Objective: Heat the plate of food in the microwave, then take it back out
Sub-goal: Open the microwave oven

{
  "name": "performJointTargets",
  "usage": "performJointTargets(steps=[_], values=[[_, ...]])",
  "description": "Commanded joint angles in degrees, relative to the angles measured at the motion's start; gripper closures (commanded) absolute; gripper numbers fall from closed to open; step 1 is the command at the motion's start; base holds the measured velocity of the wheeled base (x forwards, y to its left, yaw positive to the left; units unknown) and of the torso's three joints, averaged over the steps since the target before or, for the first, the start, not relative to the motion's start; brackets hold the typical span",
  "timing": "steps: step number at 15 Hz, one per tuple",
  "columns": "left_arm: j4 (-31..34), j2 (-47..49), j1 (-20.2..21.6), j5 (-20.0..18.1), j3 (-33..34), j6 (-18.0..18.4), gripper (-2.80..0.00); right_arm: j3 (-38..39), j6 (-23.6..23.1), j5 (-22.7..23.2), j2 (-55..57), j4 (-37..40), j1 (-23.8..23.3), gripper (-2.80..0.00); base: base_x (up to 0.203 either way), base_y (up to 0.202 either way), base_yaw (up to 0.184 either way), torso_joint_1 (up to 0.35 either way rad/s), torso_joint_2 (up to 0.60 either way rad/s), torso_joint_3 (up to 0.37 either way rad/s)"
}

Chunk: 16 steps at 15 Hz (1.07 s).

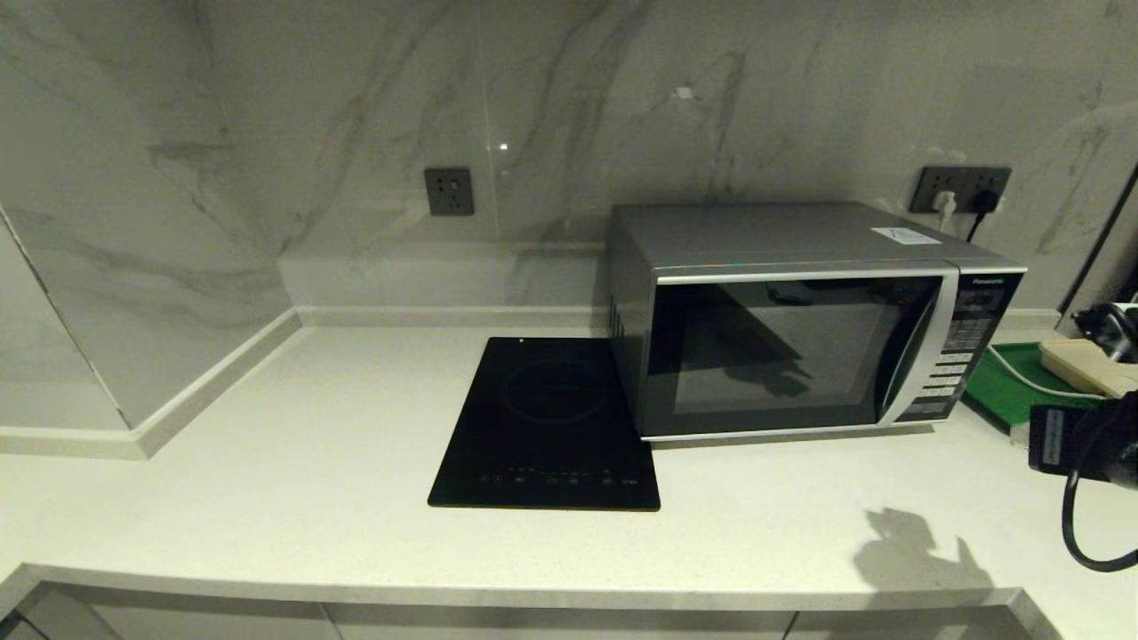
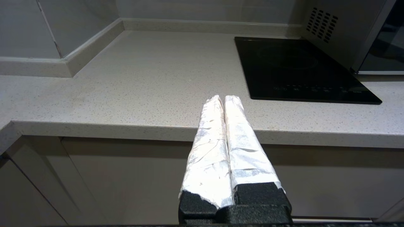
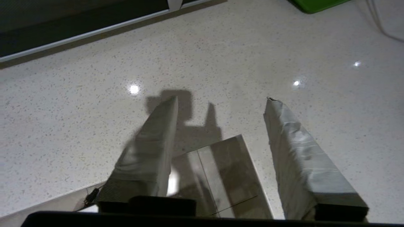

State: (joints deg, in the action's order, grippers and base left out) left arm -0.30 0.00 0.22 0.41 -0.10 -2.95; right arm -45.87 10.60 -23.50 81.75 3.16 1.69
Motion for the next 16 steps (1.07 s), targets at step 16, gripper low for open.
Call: performJointTargets(steps=[16], values=[[-0.05,0.00,-0.01,0.02,0.01,-0.04,0.00,-21.94,14.43,-4.37,25.17,0.29,1.40,-2.80,0.000,0.000,0.000,0.000,0.00,0.000]])
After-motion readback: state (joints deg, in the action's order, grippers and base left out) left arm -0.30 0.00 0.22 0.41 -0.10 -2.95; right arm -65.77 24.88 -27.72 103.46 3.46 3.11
